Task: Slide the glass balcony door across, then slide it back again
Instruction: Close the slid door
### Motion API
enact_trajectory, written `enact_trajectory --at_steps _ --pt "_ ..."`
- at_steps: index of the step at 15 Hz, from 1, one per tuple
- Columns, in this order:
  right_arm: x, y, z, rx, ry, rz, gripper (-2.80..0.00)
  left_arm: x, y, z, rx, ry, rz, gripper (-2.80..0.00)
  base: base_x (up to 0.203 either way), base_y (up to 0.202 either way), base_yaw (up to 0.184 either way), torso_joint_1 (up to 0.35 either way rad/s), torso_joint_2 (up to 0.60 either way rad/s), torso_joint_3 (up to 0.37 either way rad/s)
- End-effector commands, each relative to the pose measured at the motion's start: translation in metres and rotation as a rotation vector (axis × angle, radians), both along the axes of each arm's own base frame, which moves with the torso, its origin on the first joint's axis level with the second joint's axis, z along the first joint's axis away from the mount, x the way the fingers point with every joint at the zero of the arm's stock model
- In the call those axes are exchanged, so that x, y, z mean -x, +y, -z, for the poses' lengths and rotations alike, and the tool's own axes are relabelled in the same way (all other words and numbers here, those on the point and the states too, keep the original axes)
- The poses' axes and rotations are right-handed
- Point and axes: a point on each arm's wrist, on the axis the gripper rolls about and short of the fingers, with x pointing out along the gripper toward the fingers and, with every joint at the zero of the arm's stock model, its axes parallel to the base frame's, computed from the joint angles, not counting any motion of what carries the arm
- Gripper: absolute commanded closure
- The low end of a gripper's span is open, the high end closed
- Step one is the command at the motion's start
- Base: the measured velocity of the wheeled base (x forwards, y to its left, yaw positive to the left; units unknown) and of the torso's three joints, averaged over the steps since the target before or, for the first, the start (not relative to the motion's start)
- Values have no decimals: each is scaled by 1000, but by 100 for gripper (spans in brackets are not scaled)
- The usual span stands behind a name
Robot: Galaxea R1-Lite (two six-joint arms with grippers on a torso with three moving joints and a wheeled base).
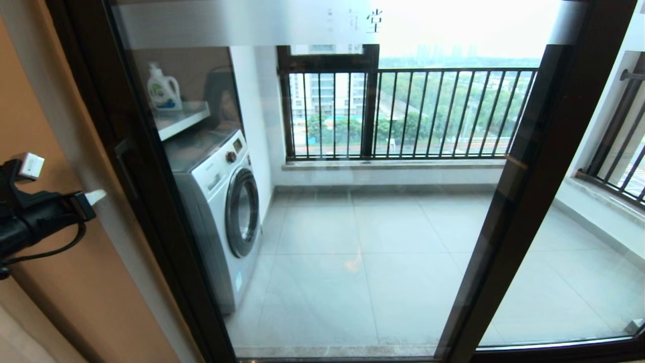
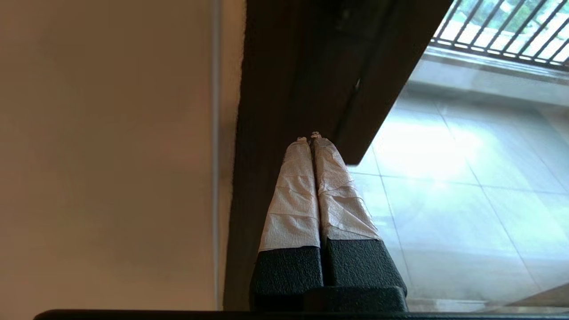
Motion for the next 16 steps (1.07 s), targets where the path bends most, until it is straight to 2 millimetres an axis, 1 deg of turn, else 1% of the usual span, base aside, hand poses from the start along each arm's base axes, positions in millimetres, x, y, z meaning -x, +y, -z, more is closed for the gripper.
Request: enact_trajectory --at_steps 1,3,6,9,13,16 --pt "-1 0 2 1 10 -1 0 -11 2 7 5 9 6 0 0 0 0 0 0 0" --pt "-1 0 2 1 10 -1 0 -18 0 10 1 11 -7 0 0 0 0 0 0 0" --pt "-1 0 2 1 10 -1 0 -24 -9 11 -1 13 7 0 0 0 0 0 0 0" --pt "-1 0 2 1 10 -1 0 -37 -10 15 -8 13 -10 0 0 0 0 0 0 0" --pt "-1 0 2 1 10 -1 0 -43 -16 17 -7 14 6 0 0 0 0 0 0 0" --pt "-1 0 2 0 10 -1 0 -49 -25 21 -6 21 32 0 0 0 0 0 0 0"
